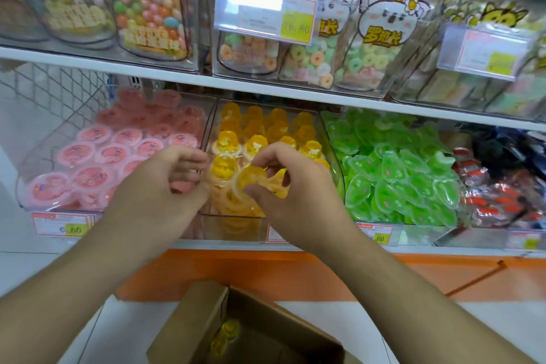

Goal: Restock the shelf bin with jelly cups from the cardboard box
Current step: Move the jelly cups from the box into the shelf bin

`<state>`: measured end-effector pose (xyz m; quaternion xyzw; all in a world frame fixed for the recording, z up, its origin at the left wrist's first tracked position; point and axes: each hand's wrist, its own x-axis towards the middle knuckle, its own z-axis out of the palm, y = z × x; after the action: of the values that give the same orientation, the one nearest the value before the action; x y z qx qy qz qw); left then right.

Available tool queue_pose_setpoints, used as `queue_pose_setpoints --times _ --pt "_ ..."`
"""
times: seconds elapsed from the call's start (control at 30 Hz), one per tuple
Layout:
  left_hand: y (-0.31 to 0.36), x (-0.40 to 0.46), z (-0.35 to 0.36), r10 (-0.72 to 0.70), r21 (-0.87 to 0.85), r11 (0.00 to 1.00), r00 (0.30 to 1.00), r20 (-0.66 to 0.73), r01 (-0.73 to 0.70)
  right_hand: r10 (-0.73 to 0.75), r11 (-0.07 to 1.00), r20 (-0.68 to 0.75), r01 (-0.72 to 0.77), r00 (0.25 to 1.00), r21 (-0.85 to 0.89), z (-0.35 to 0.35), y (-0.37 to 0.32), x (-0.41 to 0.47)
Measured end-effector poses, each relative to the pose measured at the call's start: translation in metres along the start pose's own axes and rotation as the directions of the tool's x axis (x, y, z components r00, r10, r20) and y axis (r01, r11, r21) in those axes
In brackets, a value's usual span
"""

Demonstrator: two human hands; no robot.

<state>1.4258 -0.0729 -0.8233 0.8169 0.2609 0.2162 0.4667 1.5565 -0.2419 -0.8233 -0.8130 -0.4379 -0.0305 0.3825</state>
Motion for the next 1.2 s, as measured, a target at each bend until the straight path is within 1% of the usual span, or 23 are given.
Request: queue_pose_setpoints --times 0.03,0.07,0.1,0.17,0.27,0.4,0.5,0.6,0.73,0.87,1.07,1.13,1.2 --pt "-0.004 0.001 -0.002 0.054 0.147 0.988 0.998 -0.01 -0.052 0.019 1.0 -0.002 -0.019 1.0 -0.022 0.0 0.002 0.001" --pt "-0.007 0.001 -0.003 0.068 0.268 0.961 0.998 0.017 -0.07 0.032 0.999 -0.002 -0.032 0.999 -0.043 0.001 0.005 0.002" --pt "-0.009 0.002 -0.004 0.05 0.353 0.933 0.997 0.062 -0.069 0.039 0.998 -0.001 -0.039 0.999 -0.057 0.002 0.007 0.003" --pt "-0.014 0.003 -0.005 0.013 0.418 0.905 0.989 0.15 -0.075 0.037 0.997 0.008 -0.037 0.999 -0.071 0.005 0.009 0.004" --pt "-0.017 0.003 -0.006 0.055 0.413 0.901 0.978 0.202 -0.136 0.01 0.996 0.03 -0.007 0.999 -0.09 0.013 0.009 0.006" --pt "-0.014 0.003 -0.008 0.039 0.413 0.903 0.98 0.194 -0.118 -0.04 0.993 0.052 0.046 0.998 -0.107 0.024 0.008 0.009" --pt "-0.015 0.002 -0.008 0.057 0.412 0.901 0.978 0.201 -0.137 -0.043 0.985 0.074 0.054 0.996 -0.165 0.031 0.008 0.01" --pt "-0.017 0.002 -0.01 0.062 0.399 0.906 0.977 0.206 -0.141 -0.078 0.973 0.064 0.09 0.995 -0.214 0.035 0.011 0.011" --pt "-0.022 0.003 -0.009 0.08 0.385 0.909 0.973 0.215 -0.16 -0.1 0.965 0.086 0.117 0.991 -0.234 0.035 0.015 0.012" --pt "-0.026 0.001 -0.012 0.122 0.389 0.9 0.969 0.214 -0.199 -0.107 0.975 0.095 0.123 0.99 -0.185 0.027 0.016 0.006" --pt "-0.024 -0.028 -0.016 0.219 0.325 0.91 0.964 0.149 -0.257 -0.167 0.98 0.024 0.169 0.986 -0.106 0.007 0.008 -0.019" --pt "-0.027 -0.043 -0.012 0.217 0.266 0.932 0.966 0.139 -0.248 -0.191 0.98 0.011 0.192 0.981 -0.051 0.002 0.004 -0.032" --pt "-0.037 -0.059 -0.002 0.194 0.213 0.951 0.969 0.151 -0.224 -0.157 0.987 0.038 0.155 0.987 0.042 0.008 0.003 -0.05"
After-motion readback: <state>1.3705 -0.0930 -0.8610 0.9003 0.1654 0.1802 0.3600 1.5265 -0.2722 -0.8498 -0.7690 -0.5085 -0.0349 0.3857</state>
